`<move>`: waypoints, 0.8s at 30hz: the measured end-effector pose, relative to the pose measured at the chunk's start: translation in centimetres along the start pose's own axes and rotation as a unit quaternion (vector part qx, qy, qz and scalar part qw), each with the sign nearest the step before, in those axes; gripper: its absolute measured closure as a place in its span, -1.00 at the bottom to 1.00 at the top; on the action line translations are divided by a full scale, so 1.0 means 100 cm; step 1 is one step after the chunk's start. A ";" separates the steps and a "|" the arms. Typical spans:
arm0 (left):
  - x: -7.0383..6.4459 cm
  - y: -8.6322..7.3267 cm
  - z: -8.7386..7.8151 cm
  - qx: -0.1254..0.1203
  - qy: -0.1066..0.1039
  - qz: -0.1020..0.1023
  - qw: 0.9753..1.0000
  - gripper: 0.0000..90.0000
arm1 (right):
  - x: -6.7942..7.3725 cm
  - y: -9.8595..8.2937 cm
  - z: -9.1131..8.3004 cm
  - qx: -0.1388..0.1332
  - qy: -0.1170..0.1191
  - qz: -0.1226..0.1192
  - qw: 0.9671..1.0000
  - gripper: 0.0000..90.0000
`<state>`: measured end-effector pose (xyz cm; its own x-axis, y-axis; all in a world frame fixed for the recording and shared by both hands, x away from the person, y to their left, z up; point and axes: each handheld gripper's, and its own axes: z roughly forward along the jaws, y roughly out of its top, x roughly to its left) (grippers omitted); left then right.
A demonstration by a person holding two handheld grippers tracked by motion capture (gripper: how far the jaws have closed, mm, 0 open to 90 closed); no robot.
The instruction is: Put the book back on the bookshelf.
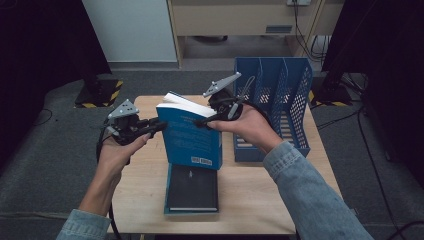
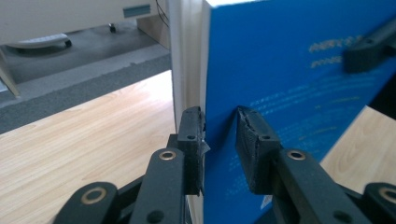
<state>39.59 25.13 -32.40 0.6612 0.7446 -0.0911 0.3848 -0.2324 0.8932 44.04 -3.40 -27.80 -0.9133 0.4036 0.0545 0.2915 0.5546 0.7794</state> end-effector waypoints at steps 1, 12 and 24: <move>0.000 -0.001 0.001 0.000 0.000 -0.002 1.000 0.55 | 0.001 0.000 0.000 0.000 0.002 -0.002 1.000 0.28; -0.002 -0.001 0.004 0.006 0.003 -0.002 1.000 0.48 | 0.005 0.004 0.004 0.002 0.008 -0.005 1.000 0.20; -0.004 -0.002 0.005 -0.001 -0.003 -0.010 1.000 0.42 | 0.003 0.004 0.011 0.015 0.004 -0.006 1.000 0.25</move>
<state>39.58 24.61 -32.78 0.6579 0.7448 -0.1120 0.3969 -0.2165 0.8919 44.22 -2.23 -28.18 -0.9191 0.3908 0.0507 0.2888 0.5804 0.7614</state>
